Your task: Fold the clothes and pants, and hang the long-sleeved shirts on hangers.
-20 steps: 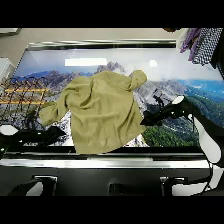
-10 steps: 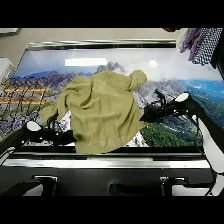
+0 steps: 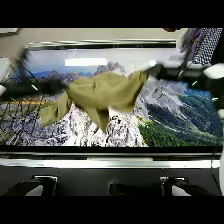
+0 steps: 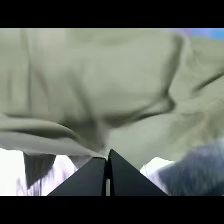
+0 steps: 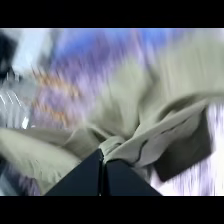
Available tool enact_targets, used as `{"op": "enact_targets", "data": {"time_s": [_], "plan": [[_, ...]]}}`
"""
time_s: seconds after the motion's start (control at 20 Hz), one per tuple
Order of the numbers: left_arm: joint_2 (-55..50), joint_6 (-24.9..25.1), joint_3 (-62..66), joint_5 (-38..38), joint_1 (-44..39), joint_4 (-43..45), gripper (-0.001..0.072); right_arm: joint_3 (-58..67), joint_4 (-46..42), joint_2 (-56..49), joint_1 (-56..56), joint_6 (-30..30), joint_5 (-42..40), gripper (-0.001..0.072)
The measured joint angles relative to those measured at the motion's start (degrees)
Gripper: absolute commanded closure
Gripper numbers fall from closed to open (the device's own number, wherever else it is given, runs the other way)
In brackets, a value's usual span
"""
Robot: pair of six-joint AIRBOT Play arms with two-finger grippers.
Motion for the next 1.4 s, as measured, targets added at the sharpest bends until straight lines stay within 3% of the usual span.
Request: {"op": "enact_targets", "data": {"time_s": [0.25, 0.45, 0.65, 0.95, 1.2, 1.4], "plan": [[7.78, -3.19, 21.55, 0.02, -0.09, 8.37, 0.0687, 14.29, -4.11, 14.53, 0.00, 2.08, -9.31, 0.0691], [15.04, -8.09, 26.80, 0.63, -0.07, 13.68, 0.0687, 17.53, -13.14, 24.06, 0.00, 8.81, -13.88, 0.0690], [17.55, -12.20, 28.09, 1.03, -0.07, 17.20, 0.0687, 18.38, -21.62, 26.12, 0.00, 17.16, -13.99, 0.0690], [8.76, -14.78, 22.01, 1.55, -0.07, 18.75, 0.0687, 18.58, -27.04, 12.02, 0.00, 28.09, -6.82, 0.0689], [-9.86, -15.17, 14.75, 7.26, -0.61, 19.10, 0.0686, 18.60, -26.82, -9.44, 0.02, 36.39, -3.28, 0.0689], [-26.18, -15.21, 13.03, 12.28, -2.08, 16.74, 0.0685, 18.60, -23.52, -26.32, 1.70, 40.28, -6.12, 0.0689]]}}
